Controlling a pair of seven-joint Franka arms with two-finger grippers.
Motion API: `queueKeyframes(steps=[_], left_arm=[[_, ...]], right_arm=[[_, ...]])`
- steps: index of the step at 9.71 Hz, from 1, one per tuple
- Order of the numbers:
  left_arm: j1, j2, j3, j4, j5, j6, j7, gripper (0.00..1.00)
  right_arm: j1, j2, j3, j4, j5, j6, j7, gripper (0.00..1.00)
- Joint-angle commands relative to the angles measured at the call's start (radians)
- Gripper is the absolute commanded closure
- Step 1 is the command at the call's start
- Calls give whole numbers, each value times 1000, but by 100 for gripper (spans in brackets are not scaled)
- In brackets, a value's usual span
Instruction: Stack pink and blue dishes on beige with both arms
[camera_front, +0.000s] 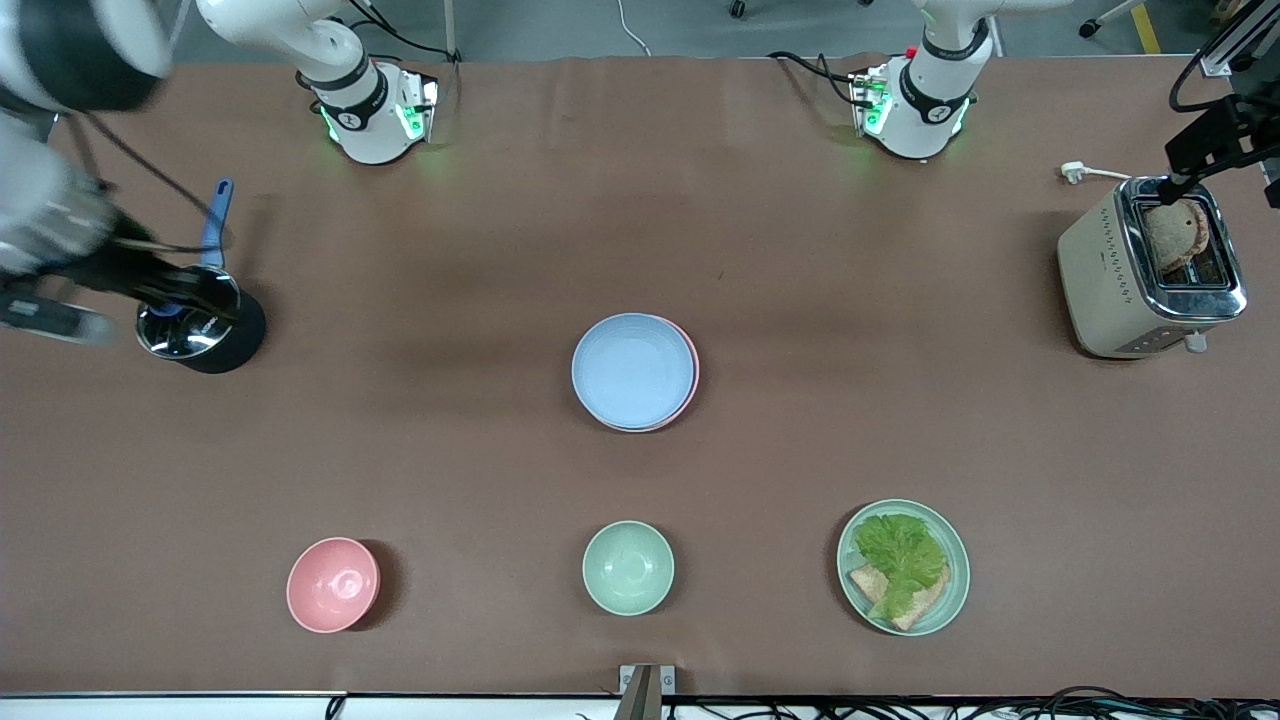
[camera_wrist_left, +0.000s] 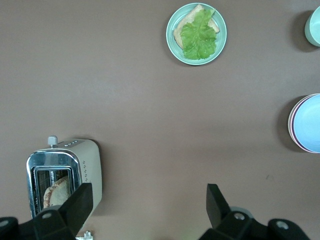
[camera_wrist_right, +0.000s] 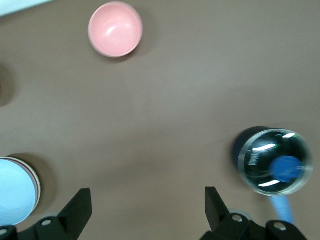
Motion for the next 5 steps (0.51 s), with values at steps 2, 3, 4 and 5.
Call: queueKeyframes(steps=[2,3,4,5], left_arm=[[9,-9,-20,-44,7,-13,-15,0],[-2,5,-16,-34,4,-12,-14,0],[-13,28,-13,-30,5,-12,-9,0],[-17,37,-11,-18,4,-12,-8,0]], right_arm=[[-352,15,202,166,-13,-96,-104,0],[-481,15,333,189,-11,-140,-107,0],[-523,15,394,196,-13,-198,-108,0],[-514,12,391,196,-8,-247,-212,0]])
